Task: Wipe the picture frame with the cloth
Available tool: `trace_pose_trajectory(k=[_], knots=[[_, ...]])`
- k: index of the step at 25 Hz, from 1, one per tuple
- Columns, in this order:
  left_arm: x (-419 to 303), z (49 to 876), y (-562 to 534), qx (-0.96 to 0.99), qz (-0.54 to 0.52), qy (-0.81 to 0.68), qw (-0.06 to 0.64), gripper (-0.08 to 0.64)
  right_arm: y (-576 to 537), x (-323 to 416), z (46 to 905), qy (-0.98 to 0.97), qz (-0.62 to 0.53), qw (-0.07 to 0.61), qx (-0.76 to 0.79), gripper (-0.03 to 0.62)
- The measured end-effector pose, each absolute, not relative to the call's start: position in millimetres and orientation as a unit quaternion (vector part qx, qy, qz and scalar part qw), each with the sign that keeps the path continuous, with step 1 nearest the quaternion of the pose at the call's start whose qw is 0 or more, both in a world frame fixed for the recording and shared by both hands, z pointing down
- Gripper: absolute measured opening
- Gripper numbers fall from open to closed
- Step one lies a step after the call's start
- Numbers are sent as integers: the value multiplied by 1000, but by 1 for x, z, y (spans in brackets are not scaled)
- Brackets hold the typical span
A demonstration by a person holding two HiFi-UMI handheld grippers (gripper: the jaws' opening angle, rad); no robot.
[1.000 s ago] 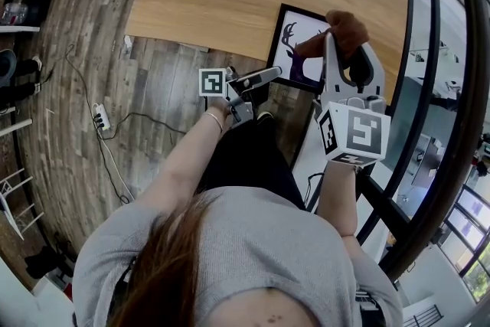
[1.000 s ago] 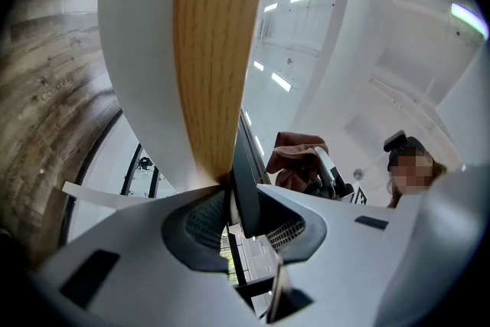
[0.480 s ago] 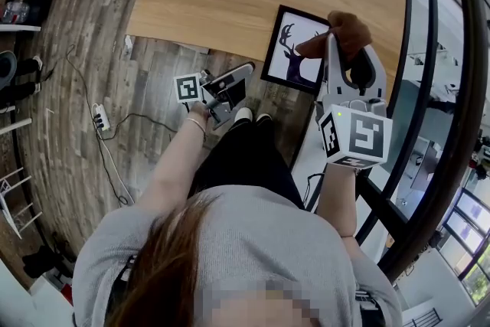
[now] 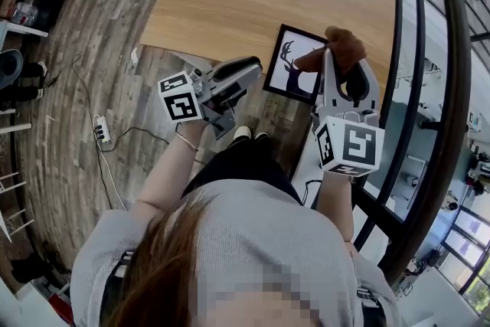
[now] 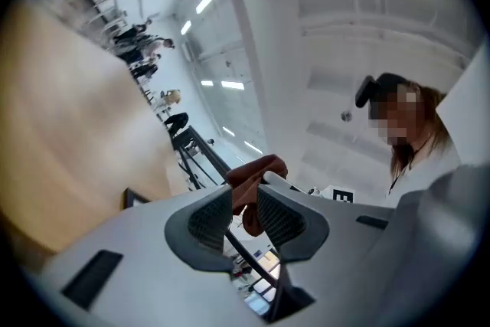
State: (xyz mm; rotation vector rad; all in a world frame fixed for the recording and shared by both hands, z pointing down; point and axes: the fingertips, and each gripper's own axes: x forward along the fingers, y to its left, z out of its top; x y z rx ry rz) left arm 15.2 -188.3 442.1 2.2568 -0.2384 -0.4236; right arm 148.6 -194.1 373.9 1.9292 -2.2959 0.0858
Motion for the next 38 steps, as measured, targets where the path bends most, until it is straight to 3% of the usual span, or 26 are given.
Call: trace_pose_trajectory(k=[7, 13, 20, 38], knots=[[67, 342, -173, 958, -148, -144, 201, 75, -167, 150, 326, -750, -15, 38, 660, 133], [79, 304, -157, 957, -152, -212, 125, 8, -141, 149, 299, -742, -33, 22, 669, 133], [77, 291, -159, 954, -118, -265, 75, 8, -134, 137, 294, -741, -39, 22, 670, 133], [58, 288, -165, 943, -111, -307, 67, 8, -127, 117, 286, -748, -46, 16, 662, 133]])
